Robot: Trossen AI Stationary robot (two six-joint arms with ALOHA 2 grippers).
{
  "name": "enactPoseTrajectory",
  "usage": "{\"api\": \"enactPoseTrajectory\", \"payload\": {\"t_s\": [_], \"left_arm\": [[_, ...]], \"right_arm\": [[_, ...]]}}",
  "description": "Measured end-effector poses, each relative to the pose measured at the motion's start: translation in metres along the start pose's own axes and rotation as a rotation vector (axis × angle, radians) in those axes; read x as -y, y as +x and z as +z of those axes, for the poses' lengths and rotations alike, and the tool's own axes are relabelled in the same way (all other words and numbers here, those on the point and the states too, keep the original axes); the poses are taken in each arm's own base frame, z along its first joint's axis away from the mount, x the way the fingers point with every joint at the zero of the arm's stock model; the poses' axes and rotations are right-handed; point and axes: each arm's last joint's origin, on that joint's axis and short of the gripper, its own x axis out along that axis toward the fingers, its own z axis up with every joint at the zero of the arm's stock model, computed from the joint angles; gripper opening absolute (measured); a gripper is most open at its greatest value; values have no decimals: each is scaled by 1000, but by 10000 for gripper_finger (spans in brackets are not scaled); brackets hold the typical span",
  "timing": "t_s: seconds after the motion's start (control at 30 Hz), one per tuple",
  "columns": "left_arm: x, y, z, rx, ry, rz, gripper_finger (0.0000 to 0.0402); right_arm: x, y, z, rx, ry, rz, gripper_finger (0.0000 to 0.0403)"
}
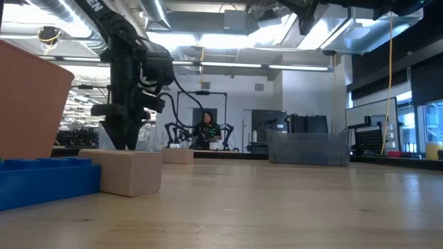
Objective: Sort & place blocks by color
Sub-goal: Put the top green game piece into the transparent bin
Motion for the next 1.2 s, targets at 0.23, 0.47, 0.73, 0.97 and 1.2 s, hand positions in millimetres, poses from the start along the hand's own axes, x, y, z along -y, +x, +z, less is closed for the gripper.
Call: {"api": "enactPoseTrajectory", "payload": {"t_s": [0.23,0.47,0.73,0.97,1.2], "left_arm": [[-6,-19,-3,74,13,52,254],[-8,-14,-11,83,39,-2,254],[0,0,-22,85,45,-11,254],[2,2,-23,88,37,-15,252],[12,2,-17,92,38,-24,230]], "right_arm": [[0,0,0,0,-2,0,277],[0,0,0,0,-3,0,277],[0,0,0,-2,-2,-2,277],[0,0,0,-3,-2,-2,277],[0,0,0,-3,-3,-3,277]]}}
